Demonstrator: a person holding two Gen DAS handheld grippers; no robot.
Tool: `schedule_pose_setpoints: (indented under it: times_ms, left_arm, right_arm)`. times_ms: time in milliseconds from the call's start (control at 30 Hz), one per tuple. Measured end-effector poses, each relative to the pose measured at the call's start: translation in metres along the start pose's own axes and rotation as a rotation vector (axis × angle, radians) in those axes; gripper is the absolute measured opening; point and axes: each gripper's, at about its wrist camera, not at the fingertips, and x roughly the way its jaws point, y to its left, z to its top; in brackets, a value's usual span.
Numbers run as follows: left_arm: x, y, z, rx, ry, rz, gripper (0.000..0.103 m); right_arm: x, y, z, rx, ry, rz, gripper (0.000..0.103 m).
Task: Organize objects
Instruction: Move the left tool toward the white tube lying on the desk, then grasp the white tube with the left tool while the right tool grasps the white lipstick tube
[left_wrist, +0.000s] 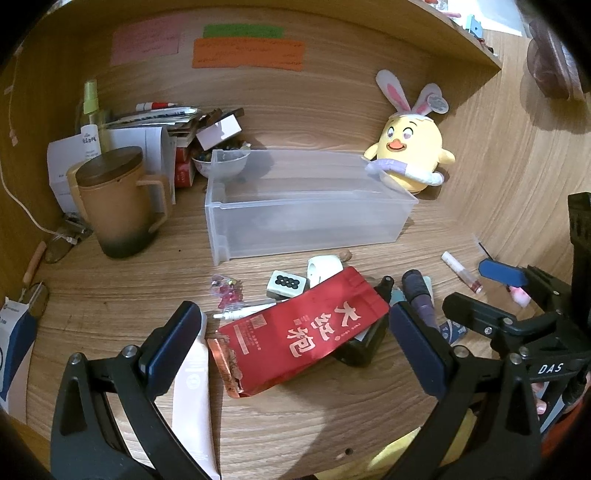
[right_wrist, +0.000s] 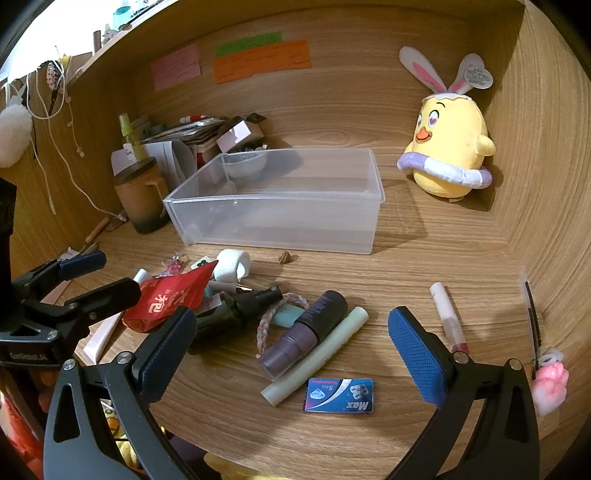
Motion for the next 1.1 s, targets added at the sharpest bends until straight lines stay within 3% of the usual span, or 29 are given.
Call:
schedule_pose_setpoints:
  times_ms: [567,733,800,867,1100]
  left_arm:
    - [-0.009,0.017,-0.001,-0.058,-0.024,0.005,0.103]
    - [-0.014,0.037,-0.006,-0.09,-0.038,0.073,0.102]
    - [-0.014,0.045,-0.009,-0.1,-0.03,0.107,0.089]
    - [-0.011,0.052,-0.012,-0.103,-0.006,0.127,0.082]
    - [-0.001,0.07,-0.026,-0.122,0.046,0.176,0.073]
  right_arm:
    - [-0.004,-0.003,0.002,-0.005,-0.023,-0.019,0.103]
    - [-0.007,-0.019,0.002,0.017,-0.031,-0.07,0.103]
    - [-0.007,-0.028,0.001,0.036,-0.033,-0.09,0.103]
    - [-0.007,-0.038,0.001,0.056,-0.032,-0.116,0.102]
    - [-0.005,-0.072,-0.006,0.101,-0.019,-0.228,0.097]
